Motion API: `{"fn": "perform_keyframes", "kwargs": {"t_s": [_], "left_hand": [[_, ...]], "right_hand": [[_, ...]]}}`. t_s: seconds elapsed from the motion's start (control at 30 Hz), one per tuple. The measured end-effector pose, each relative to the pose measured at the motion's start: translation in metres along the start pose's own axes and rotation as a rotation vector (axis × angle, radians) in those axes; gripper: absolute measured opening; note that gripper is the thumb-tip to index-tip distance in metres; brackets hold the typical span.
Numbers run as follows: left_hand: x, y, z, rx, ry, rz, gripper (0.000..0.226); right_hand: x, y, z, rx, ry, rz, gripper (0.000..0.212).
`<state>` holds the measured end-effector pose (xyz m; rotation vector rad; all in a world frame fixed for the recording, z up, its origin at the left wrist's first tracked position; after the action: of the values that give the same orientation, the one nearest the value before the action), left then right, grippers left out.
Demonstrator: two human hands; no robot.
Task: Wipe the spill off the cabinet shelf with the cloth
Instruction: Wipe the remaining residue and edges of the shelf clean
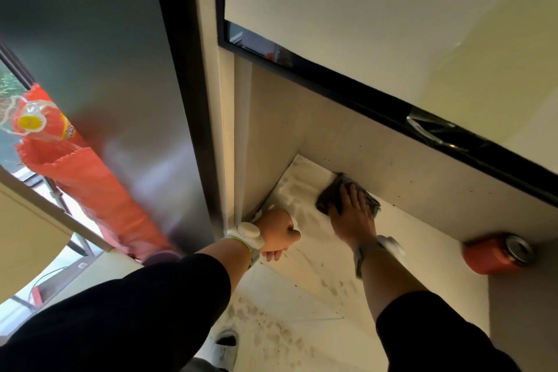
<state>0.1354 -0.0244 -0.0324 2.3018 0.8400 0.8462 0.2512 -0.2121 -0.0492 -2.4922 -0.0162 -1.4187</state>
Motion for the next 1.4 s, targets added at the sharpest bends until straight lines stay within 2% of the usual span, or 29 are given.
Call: {"fn": "perform_keyframes", "kwargs": {"t_s": [0.17, 0.37, 0.5, 0.63, 0.73, 1.13, 1.27, 1.4], "left_hand": [[0.000, -0.002, -0.001, 0.022, -0.015, -0.019, 0.035], [0.000, -0.001, -0.002, 0.048, -0.023, -0.017, 0.035], [0.000, 0.000, -0.003, 0.034, -0.022, -0.025, 0.038], [0.000, 0.000, -0.004, 0.031, -0.024, -0.036, 0.039], [0.000, 0.000, -0.006, 0.044, -0.027, -0.040, 0.038], [-0.004, -0.009, 0.002, 0.069, -0.042, -0.069, 0.038], [-0.004, -0.005, -0.002, 0.036, -0.013, -0.063, 0.037], [-0.005, -0.002, -0.005, 0.017, 0.003, -0.060, 0.038]], "right_hand": [[-0.014, 0.031, -0.025, -0.106, 0.020, 0.039, 0.070], [-0.039, 0.011, -0.053, -0.199, 0.045, 0.017, 0.066], [-0.059, -0.014, -0.078, -0.116, 0.100, -0.050, 0.064], [-0.061, -0.008, -0.088, 0.005, 0.093, -0.108, 0.062], [-0.056, -0.005, -0.088, 0.025, 0.086, -0.113, 0.061], [-0.043, -0.010, -0.083, -0.150, -0.005, -0.024, 0.064], [-0.040, 0.002, -0.096, -0.285, -0.052, -0.003, 0.074], [-0.040, 0.015, -0.112, -0.305, -0.060, -0.017, 0.079]]}}
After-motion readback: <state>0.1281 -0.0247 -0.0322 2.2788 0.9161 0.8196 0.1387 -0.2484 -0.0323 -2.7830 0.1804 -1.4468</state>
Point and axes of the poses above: each hand's wrist, its own z-axis towards the middle knuckle, its own x-axis out of the back of the hand, y = z × x, the point moved 5 cm from there along z, towards the middle knuckle, and after that the axes turned 14 degrees about -y, right-handed, at the moved point
